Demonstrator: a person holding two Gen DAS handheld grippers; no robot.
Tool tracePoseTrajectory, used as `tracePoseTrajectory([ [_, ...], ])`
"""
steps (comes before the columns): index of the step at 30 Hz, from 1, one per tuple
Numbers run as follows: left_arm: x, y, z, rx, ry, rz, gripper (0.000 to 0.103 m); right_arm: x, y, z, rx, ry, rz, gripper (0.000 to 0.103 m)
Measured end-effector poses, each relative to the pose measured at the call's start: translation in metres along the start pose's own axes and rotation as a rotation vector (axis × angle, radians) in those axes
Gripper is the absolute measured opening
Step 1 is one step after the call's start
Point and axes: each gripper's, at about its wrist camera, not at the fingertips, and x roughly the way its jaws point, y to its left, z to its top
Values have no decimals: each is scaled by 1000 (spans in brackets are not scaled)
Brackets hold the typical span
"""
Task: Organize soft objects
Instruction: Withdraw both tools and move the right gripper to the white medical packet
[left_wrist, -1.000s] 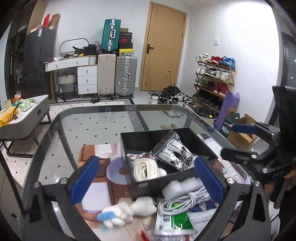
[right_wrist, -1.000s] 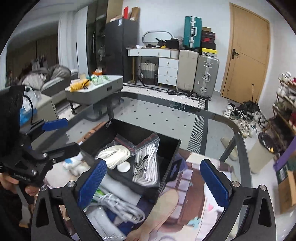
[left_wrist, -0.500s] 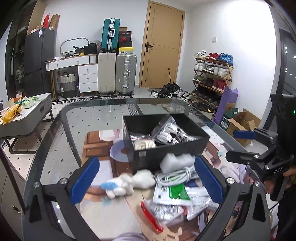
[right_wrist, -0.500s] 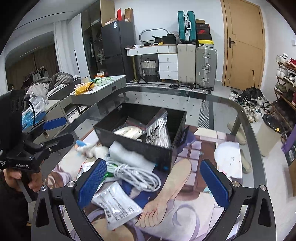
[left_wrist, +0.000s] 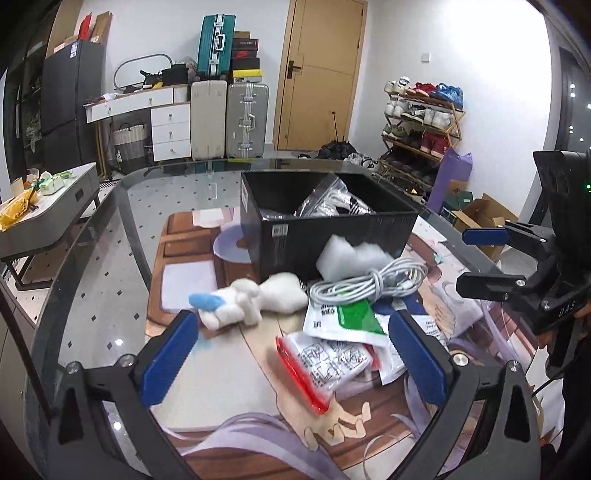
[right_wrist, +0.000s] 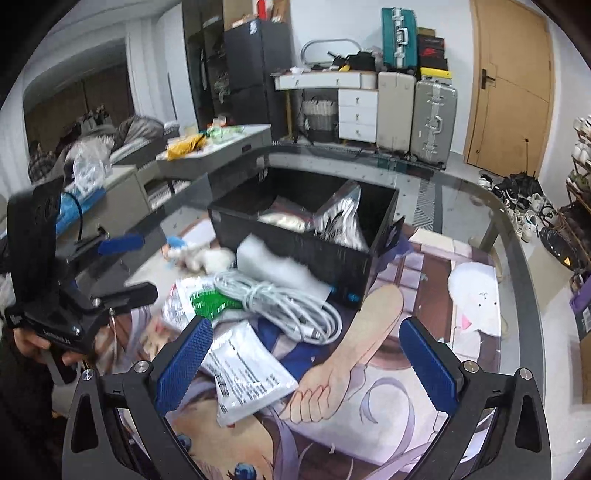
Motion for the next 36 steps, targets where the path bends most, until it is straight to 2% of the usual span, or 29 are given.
tracePoseTrajectory([
  [25, 8, 1, -11, -5, 41, -27, 103, 49, 33, -34, -144, 187, 84, 103],
  [31, 9, -2, -12, 4, 43, -28, 103, 65, 35, -35, -111, 227, 74, 103],
  [36, 8, -1, -13, -5, 44, -33, 103, 69, 36, -30, -76, 218, 74, 103],
])
